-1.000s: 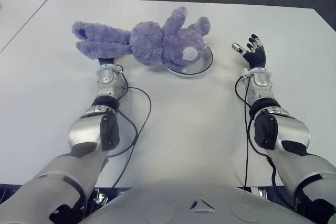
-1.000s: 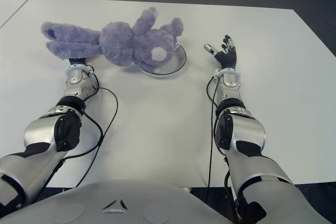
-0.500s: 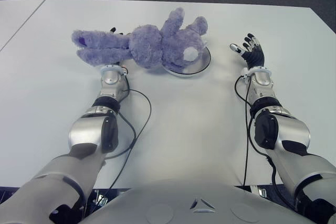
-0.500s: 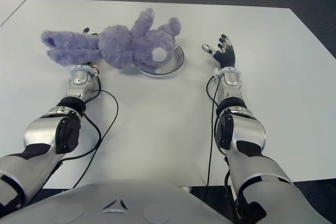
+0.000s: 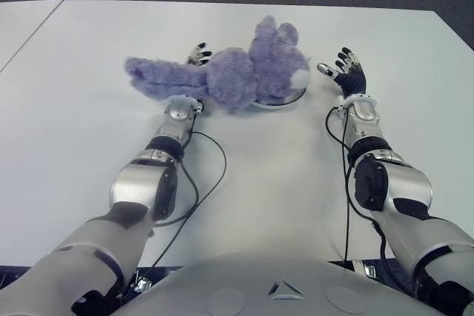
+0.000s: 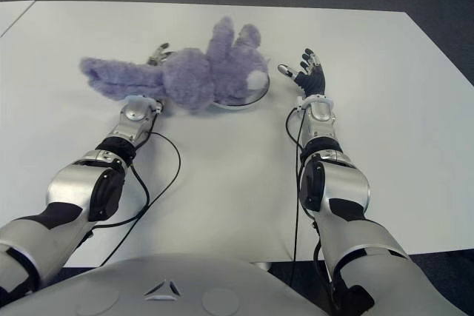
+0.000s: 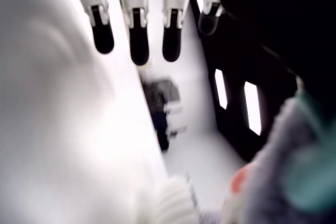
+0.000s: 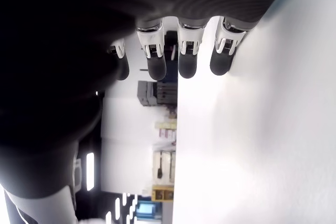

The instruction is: Put the doll into the plate.

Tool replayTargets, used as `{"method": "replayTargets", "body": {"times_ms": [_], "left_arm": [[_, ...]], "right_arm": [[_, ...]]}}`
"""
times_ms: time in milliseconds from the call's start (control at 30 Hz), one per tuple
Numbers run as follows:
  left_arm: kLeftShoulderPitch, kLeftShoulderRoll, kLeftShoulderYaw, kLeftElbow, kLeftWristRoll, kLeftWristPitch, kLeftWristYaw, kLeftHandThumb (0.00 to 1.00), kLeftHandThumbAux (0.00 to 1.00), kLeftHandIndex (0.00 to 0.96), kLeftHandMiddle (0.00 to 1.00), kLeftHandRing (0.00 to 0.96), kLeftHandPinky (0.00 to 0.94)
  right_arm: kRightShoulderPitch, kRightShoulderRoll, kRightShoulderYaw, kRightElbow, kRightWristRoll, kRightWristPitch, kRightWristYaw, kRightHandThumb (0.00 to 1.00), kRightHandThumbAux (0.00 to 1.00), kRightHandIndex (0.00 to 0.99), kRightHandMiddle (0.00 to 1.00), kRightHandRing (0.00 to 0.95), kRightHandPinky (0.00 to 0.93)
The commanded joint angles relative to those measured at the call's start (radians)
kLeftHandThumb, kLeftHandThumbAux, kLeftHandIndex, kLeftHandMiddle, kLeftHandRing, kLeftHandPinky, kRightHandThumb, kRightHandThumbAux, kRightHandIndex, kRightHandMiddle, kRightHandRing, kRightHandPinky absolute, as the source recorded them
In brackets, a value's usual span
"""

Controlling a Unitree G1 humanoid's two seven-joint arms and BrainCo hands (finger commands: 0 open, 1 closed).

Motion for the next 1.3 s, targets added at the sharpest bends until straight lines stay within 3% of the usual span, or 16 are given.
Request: {"method": "replayTargets", "body": {"times_ms": [33,600,1300], "left_arm": [[0.165,-0.077,-0.045,0.137,0.03,0.139,-0.118,0.0,0.481,0.031,0.164,0.179,0.187],[0.183,-0.061,-0.016,0.141,0.003,0.171,-0.176,0.0,0.422,0.003,0.128,0.14,0.155],[0.182,-0.073,0.006,0.139,-0.043,0.186,-0.161,0.0,0.421,0.011,0.148,0.153,0.164]], "right_arm": [[0.106,0.163,0.052,0.085,-0.028,0.128,0.08,0.0,0.799,0.059,0.044,0.047,0.076],[0.148,0.242,0.046,0.084,-0.008,0.124,0.08,0.0,0.792,0.041,0.042,0.033,0.071],[0.183,0.244,0.036,0.079,0.002,0.105,0.084,0.0,0.793,0.021,0.033,0.033,0.065]]}}
